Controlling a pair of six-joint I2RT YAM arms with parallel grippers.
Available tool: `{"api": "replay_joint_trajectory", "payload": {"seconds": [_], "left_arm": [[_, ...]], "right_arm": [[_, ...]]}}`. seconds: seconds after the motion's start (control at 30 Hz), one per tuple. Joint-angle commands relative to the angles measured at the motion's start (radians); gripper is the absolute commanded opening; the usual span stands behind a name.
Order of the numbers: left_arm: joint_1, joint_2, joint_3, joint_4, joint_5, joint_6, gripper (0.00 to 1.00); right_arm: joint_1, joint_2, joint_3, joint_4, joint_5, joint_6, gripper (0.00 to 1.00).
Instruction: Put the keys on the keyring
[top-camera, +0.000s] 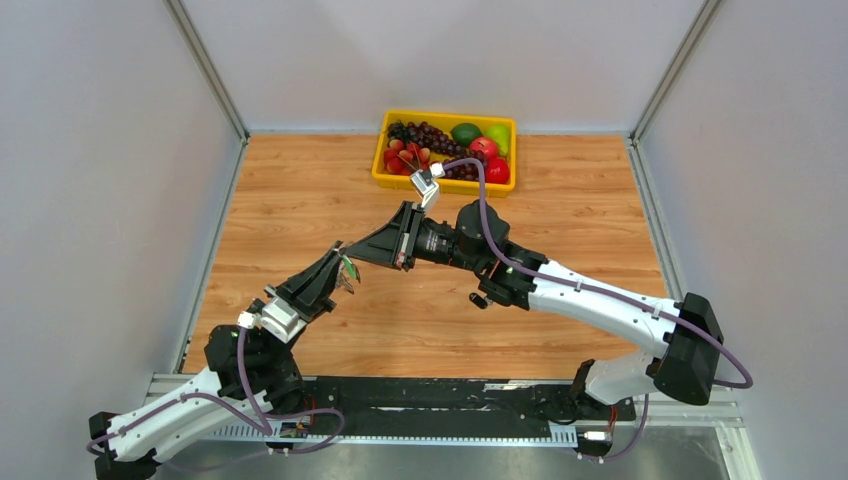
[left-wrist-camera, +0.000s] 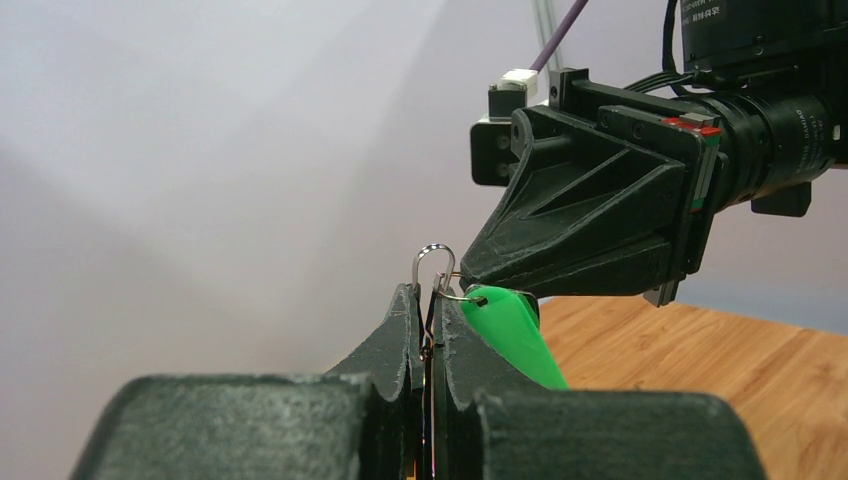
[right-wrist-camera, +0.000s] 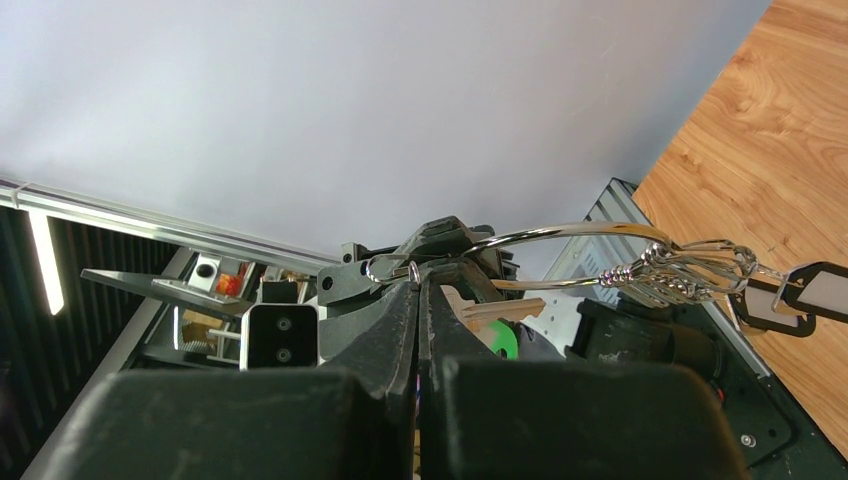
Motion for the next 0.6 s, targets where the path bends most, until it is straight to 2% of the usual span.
{"api": "replay_joint_trajectory", "payload": {"seconds": [0.0,0.57], "left_arm": [[-0.003,-0.003,-0.007,0.041,-0.002,0.021,0.01],[-0.004,0.003,-0.015,0.057,-0.022,0.024,0.01]], "right_arm": [[0.013,0.005,0.045,0.057,-0.027,0.01,0.0],[0.028,-0.003,0.054,0.064,-0.02,0.006,0.0]]}}
